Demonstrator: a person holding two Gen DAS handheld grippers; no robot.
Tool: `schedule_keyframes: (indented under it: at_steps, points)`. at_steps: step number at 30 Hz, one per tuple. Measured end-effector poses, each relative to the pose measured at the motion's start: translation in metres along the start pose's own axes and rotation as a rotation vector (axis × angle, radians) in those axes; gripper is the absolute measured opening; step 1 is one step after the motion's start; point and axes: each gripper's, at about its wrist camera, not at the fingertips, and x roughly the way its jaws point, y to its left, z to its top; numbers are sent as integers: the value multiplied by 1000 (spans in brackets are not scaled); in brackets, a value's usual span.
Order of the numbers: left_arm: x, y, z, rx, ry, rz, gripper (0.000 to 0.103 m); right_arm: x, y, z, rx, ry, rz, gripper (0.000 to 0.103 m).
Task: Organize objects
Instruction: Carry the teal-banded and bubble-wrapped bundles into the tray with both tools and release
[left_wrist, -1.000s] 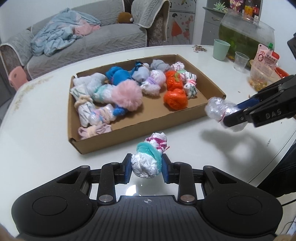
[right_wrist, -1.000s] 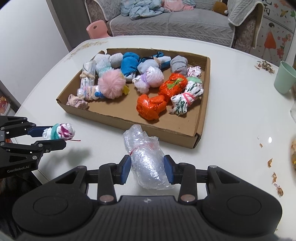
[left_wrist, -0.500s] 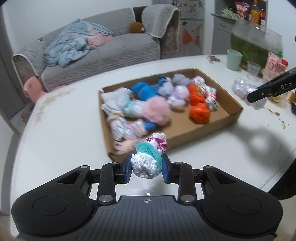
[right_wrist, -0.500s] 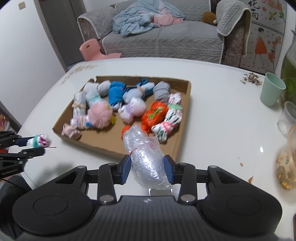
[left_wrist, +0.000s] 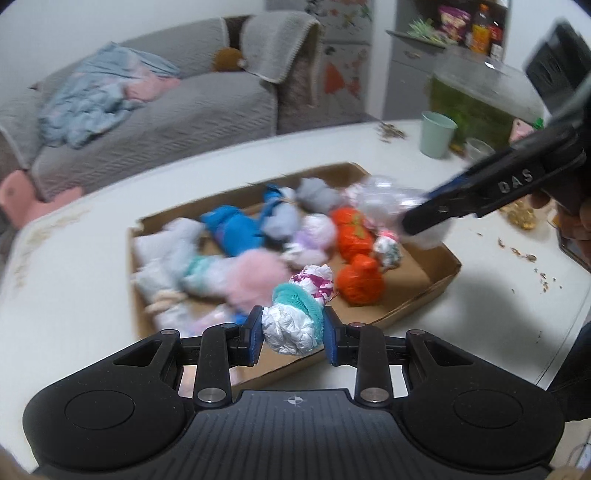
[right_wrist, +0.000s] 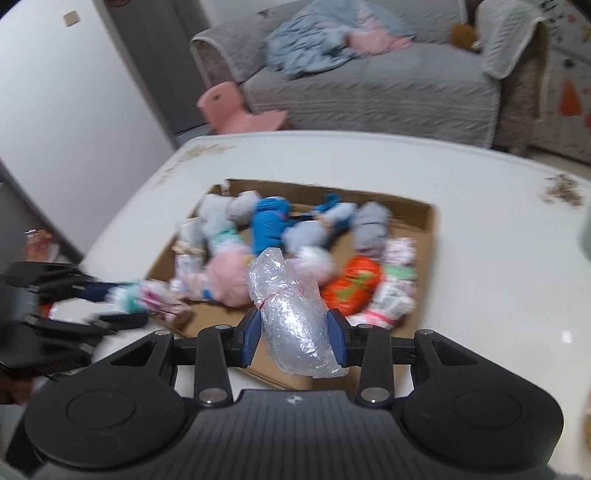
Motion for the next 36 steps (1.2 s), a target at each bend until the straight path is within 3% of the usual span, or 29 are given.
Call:
schedule_keyframes:
  at_steps: [9,14,19,22,25,29,33,36]
  points:
    - [61,-1,7,3,90,-75,38,56,-16,20,130,77,128,36]
    - [80,4,6,16,116,-33,39,80,-19,19,205,112,169,36]
    - [87,22,2,-46,98,56,39,86,-21,13,214,132,128,36]
    - [87,25,2,-62,91,69,39,88,-18,9,155,154,34,36]
    - [85,20,0,-46,98,52,39,87,-7,8,14,154,-98,36]
    - [83,14,-1,-10,99,10,39,80,-5,7,-27,136,-48,36]
    - [82,12,-3,82,118,-63,39,77,0,5,-155,133,15,35]
    - [86,14,-3,101,133,-76,39,84,9,1,-251,155,8,35]
